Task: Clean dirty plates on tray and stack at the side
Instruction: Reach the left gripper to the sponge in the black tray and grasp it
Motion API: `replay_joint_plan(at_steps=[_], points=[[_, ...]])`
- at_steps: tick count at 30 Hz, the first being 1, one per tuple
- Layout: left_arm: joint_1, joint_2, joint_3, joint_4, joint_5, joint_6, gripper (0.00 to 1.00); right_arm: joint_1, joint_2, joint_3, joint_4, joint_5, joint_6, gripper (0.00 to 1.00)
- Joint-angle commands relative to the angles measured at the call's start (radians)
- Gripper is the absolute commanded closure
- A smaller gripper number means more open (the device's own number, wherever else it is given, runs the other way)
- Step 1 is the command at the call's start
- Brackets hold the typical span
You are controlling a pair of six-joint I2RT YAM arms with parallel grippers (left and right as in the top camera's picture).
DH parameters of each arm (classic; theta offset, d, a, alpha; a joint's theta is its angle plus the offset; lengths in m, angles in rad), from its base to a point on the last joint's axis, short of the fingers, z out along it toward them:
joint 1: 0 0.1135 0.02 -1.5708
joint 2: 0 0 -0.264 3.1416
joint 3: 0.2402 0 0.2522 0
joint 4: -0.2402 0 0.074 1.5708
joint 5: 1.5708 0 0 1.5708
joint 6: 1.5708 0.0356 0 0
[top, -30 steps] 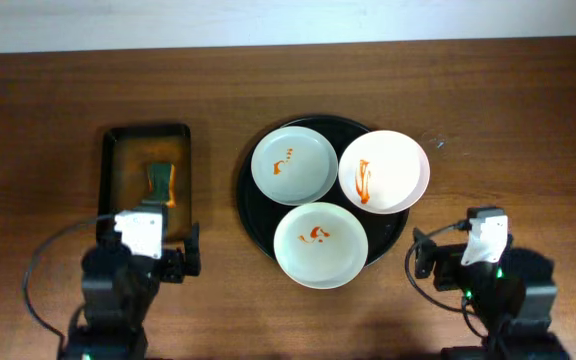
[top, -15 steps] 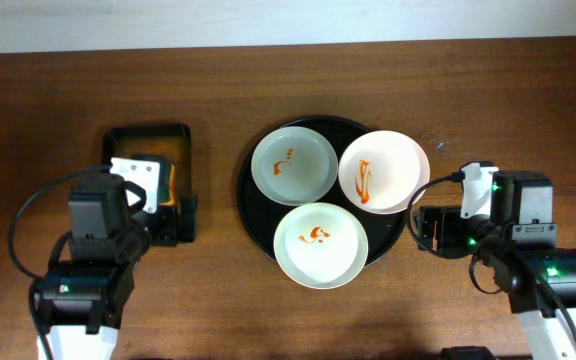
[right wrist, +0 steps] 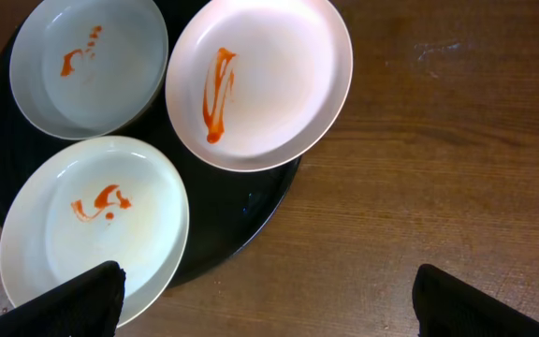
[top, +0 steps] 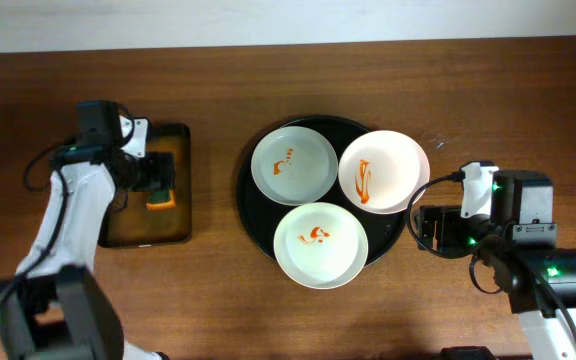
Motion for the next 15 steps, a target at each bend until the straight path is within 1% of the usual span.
replay_joint_plan(at_steps=[1,2,3,4,5,7,10,13,15], points=[[0.003,0.093,0.014,0.040,0.007,0.021,0.22,-0.005,-0.003,0.021,0.000,-0.009,0.005,0.01],[0.003,0.116,0.014,0.055,0.007,0.021,0.23,-0.005,-0.003,0.021,0.000,-0.009,0.005,0.01],[0.003,0.128,0.014,0.064,0.007,0.021,0.28,-0.005,-0.003,0.021,0.000,-0.009,0.005,0.01],[0.003,0.143,0.014,0.072,0.007,0.021,0.31,-0.005,-0.003,0.021,0.000,-0.009,0.005,0.01],[0.003,0.152,0.014,0.077,0.008,0.021,0.31,-0.005,-0.003,0.021,0.000,-0.009,0.005,0.01],[0.003,0.164,0.014,0.087,0.007,0.021,0.36,-0.005,-0.003,0.021,0.000,-0.010,0.005,0.01],[0.002,0.178,0.014,0.098,0.007,0.021,0.37,-0.005,-0.003,0.021,0.000,-0.009,0.005,0.01],[0.002,0.199,0.013,0.098,0.007,0.021,0.41,-0.005,-0.003,0.021,0.000,-0.009,0.005,0.01],[0.002,0.203,0.012,0.100,0.007,0.021,0.41,-0.005,-0.003,0.021,0.000,-0.009,0.005,0.01]])
